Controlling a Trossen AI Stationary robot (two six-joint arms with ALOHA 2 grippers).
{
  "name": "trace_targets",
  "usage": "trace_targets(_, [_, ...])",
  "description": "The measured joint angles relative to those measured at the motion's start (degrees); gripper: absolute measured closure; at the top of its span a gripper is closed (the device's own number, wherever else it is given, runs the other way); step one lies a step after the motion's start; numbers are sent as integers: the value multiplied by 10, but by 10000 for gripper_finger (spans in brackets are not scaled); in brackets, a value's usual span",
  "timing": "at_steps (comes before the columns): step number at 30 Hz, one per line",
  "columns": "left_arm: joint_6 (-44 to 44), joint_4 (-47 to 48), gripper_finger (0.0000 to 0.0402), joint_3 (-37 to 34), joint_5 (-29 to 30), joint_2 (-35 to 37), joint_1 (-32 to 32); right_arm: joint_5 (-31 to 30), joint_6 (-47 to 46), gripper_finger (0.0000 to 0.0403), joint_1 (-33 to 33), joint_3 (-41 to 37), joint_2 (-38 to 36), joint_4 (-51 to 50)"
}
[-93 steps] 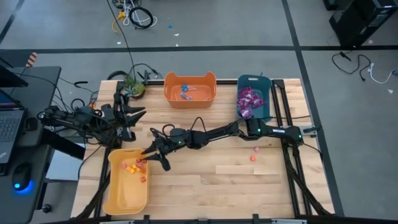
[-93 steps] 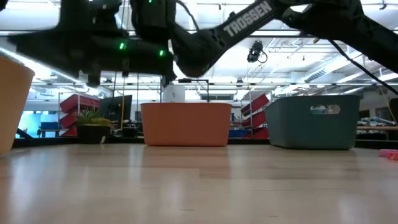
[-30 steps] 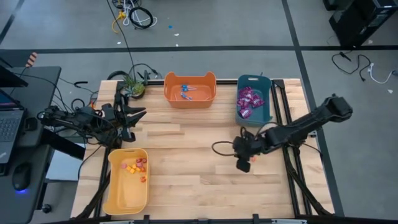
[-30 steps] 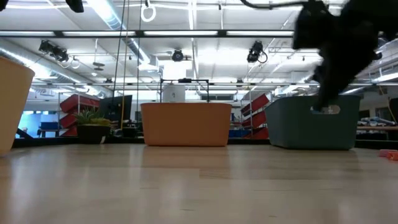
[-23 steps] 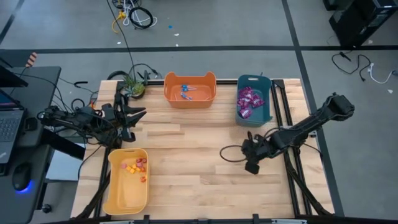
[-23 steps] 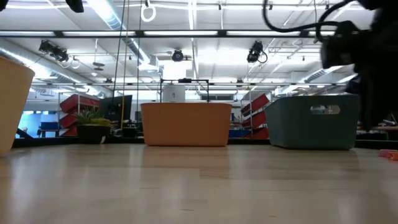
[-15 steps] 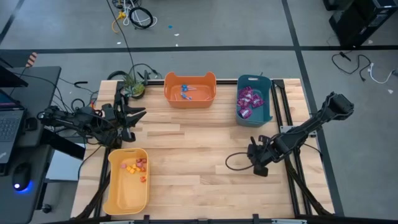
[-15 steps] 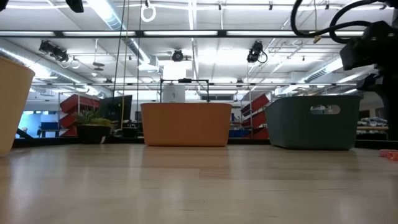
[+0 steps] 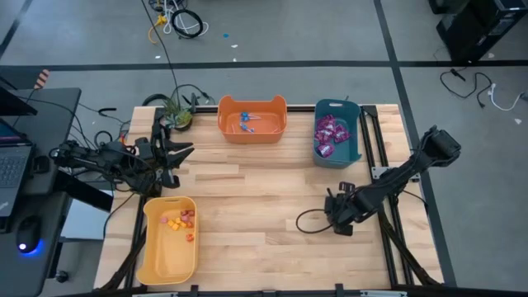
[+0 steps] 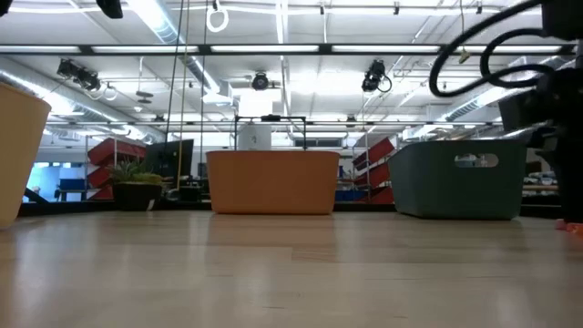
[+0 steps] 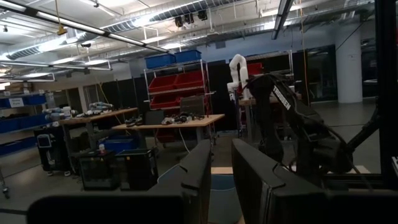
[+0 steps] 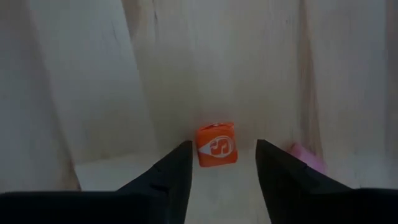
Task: Sort candy
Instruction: Put the orange candy into the yellow bin
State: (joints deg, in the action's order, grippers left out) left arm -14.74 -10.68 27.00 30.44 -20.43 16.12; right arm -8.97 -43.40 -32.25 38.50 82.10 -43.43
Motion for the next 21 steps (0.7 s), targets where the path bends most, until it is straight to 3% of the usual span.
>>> trace_targets(10, [-3, 0, 335, 0, 0, 0, 0, 9, -1, 203, 0, 2, 25, 5])
trace_targets(21, [-3, 11, 335, 0, 0, 0, 0, 10, 0, 219, 1, 1, 26, 10])
